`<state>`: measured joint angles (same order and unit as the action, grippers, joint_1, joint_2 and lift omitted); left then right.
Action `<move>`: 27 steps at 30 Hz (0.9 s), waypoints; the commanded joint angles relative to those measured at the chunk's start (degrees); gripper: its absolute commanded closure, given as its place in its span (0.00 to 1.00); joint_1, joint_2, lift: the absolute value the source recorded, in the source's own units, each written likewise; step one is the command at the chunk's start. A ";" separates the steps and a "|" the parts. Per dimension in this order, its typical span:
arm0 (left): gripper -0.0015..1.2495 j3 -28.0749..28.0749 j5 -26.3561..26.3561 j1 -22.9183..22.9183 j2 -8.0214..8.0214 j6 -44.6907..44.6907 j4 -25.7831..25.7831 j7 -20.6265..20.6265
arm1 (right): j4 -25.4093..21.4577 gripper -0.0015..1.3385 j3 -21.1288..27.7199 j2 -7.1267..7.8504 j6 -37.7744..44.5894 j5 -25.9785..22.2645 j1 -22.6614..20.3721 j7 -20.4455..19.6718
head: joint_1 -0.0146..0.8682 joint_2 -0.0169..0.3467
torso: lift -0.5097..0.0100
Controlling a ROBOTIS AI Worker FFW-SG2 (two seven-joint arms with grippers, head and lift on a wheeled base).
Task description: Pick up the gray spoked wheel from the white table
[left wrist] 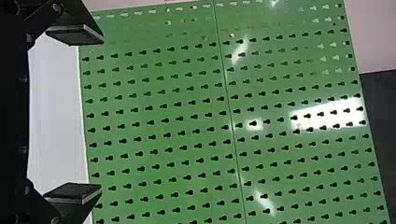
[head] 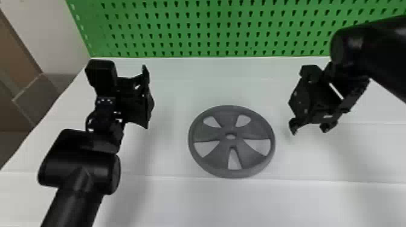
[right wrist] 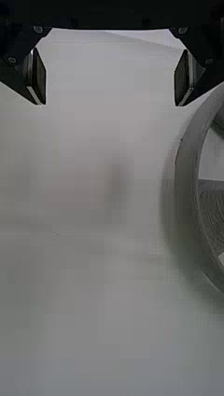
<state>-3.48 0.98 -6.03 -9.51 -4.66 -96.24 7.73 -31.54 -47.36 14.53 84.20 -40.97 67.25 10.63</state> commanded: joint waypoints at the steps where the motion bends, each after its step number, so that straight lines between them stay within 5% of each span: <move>1: 0.13 0.06 0.07 0.05 -0.07 0.09 0.00 0.00 | 0.77 0.18 0.16 0.06 -0.26 0.28 -0.02 0.00 | 0.90 0.34 | 0.81; 11: 0.13 -0.30 0.07 -0.21 -0.25 0.09 0.00 0.00 | 1.83 0.18 -0.63 -0.38 -1.14 1.24 0.16 0.00 | 0.90 0.34 | 0.81; 17: 0.13 -0.21 0.07 -0.12 -0.33 0.09 0.00 0.00 | 5.08 0.18 -2.57 0.59 -3.07 -11.50 -0.19 0.00 | 0.90 0.34 | 0.81; 20: 0.13 -0.30 0.07 -0.21 -0.33 0.09 0.00 0.00 | 5.17 0.18 -5.38 0.32 -3.51 -13.70 0.07 0.00 | 0.90 0.34 | 0.81; 27: 0.13 -0.47 0.07 -0.56 -0.42 0.09 0.09 0.00 | 5.26 0.18 -5.03 -1.43 -2.98 -11.06 -0.11 0.00 | 0.90 0.34 | 0.81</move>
<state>-3.85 1.02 -6.39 -9.92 -4.61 -96.23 7.73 -26.36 -53.54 14.30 80.93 -54.51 67.33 10.64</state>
